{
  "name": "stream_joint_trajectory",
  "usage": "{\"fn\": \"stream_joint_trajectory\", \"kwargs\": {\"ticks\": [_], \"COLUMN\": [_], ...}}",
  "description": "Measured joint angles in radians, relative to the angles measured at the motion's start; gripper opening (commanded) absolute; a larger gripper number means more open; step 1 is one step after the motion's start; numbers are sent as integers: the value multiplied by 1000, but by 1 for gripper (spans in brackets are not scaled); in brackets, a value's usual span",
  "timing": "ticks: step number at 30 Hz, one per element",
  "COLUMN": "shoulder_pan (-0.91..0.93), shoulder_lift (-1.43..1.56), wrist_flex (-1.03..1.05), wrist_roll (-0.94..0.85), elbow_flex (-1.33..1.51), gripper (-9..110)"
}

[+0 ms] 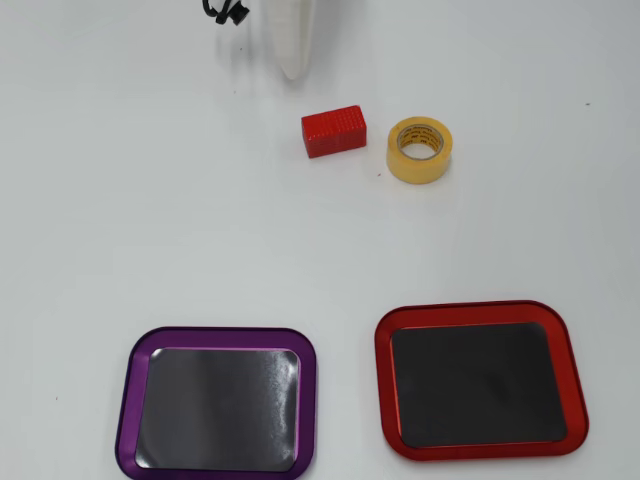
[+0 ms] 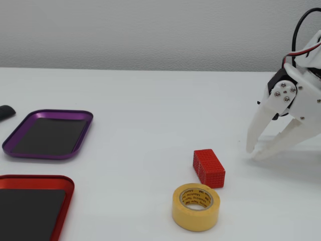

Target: Grasp a tape and put it in the right purple dish.

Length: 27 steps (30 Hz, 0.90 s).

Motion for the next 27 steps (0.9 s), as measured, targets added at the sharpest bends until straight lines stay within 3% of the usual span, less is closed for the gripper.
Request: {"fn": "stream_joint_trajectory", "kwargs": {"ticks": [22, 27], "shoulder_pan": [3, 5], "shoulder_lift": [0, -2], "wrist_flex": [-15, -84], "wrist_roll": [2, -192], "elbow_flex": [0, -66], "gripper": [0, 1]}}
